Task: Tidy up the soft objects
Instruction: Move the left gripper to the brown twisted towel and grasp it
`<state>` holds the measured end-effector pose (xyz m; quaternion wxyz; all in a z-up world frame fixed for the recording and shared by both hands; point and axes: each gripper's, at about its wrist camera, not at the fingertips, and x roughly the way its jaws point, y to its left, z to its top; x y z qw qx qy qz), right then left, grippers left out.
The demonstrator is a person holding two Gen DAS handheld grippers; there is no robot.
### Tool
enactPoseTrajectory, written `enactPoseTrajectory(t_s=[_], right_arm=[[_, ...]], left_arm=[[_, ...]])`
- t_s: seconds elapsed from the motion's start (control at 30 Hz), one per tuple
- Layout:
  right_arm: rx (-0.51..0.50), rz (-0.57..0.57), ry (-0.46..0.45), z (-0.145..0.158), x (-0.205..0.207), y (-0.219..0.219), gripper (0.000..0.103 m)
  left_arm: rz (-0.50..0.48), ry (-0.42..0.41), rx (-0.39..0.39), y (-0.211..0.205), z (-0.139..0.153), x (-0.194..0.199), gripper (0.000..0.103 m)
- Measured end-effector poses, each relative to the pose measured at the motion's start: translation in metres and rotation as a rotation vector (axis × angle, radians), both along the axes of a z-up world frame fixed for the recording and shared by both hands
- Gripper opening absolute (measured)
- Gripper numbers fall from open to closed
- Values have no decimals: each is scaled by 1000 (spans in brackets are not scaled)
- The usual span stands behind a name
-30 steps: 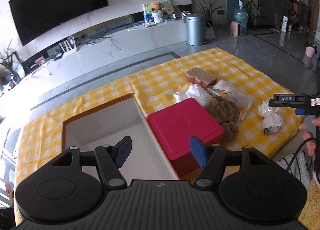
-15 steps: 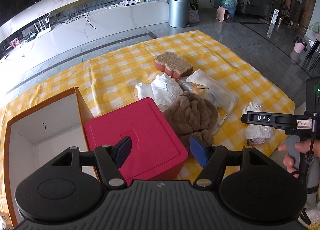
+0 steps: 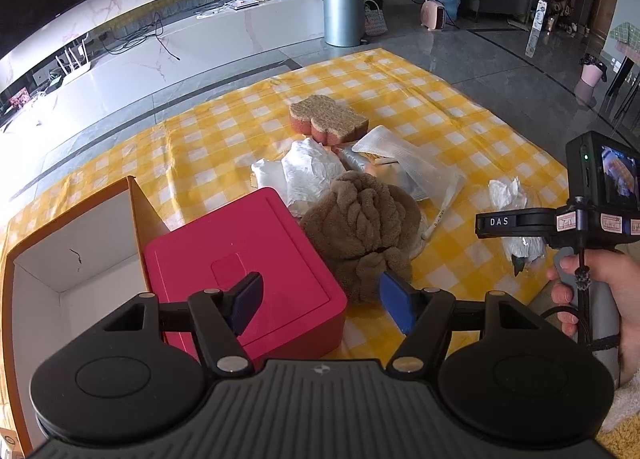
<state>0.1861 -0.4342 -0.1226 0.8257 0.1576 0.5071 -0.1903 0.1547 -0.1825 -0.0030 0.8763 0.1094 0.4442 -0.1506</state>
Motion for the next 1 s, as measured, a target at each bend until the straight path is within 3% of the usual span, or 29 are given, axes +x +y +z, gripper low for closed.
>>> enactPoseTrajectory(t_s=[0.07, 0.2, 0.3, 0.4, 0.57, 0.73, 0.8, 1.0], right_arm=[[19, -43, -25, 1, -3, -6, 68], [40, -49, -55, 3, -7, -8, 61], [65, -48, -96, 8, -12, -11, 59], [97, -49, -141, 14, -18, -14, 59], [110, -40, -138, 13, -17, -13, 59], [122, -32, -149, 13, -20, -13, 59], [125, -28, -146, 12, -20, -13, 59], [125, -5, -140, 11, -18, -10, 59]], left_arm=[[-6, 2, 17, -7, 0, -1, 79], [-24, 9, -5, -24, 4, -2, 79], [-53, 14, 1, -39, 8, 0, 79], [-63, 85, 44, -54, 3, 11, 79], [-58, 108, 57, -75, -6, 25, 78], [-60, 135, 157, -100, -25, 42, 78], [-49, 186, 215, -108, -38, 52, 74], [-15, 304, 289, -118, -68, 77, 74]])
